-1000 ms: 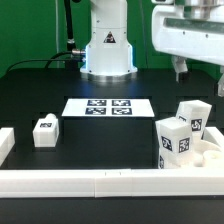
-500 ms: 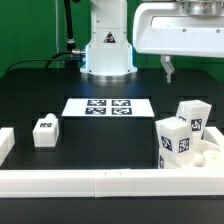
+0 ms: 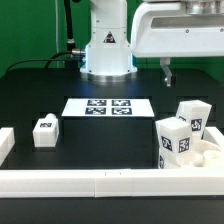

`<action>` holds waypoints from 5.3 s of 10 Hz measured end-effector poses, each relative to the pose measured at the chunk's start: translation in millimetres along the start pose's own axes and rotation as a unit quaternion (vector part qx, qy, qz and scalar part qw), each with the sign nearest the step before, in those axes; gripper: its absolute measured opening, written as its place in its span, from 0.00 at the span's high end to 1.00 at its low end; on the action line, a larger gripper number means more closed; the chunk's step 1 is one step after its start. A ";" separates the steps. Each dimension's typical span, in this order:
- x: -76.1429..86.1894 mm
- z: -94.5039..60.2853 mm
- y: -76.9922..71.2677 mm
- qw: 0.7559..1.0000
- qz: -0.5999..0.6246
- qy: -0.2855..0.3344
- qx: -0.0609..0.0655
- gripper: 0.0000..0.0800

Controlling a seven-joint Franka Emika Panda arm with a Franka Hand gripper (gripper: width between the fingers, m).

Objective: Assemble stool

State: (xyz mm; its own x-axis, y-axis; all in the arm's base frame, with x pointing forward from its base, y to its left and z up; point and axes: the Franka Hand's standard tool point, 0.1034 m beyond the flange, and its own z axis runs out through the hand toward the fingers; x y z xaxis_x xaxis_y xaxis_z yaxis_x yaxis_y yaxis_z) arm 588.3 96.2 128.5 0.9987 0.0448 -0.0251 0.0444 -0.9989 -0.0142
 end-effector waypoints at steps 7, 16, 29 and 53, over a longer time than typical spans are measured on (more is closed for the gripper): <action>4.8 -0.8 -8.8 0.947 -0.321 -0.001 -0.019 0.19; 3.3 7.6 -7.0 0.731 -0.680 -0.028 -0.048 0.19; -6.3 40.8 8.2 0.672 -0.737 -0.048 -0.046 0.19; -14.2 46.8 23.9 0.999 -0.014 0.000 -0.031 0.58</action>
Offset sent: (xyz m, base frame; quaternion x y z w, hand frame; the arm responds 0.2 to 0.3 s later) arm 0.0000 0.0000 0.0000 0.0000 0.0000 -0.1938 0.9810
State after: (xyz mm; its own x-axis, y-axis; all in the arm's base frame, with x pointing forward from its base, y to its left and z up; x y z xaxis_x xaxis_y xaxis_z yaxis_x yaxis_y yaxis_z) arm 574.0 72.3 81.7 0.9970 0.0728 -0.0254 0.0739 -0.9961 0.0474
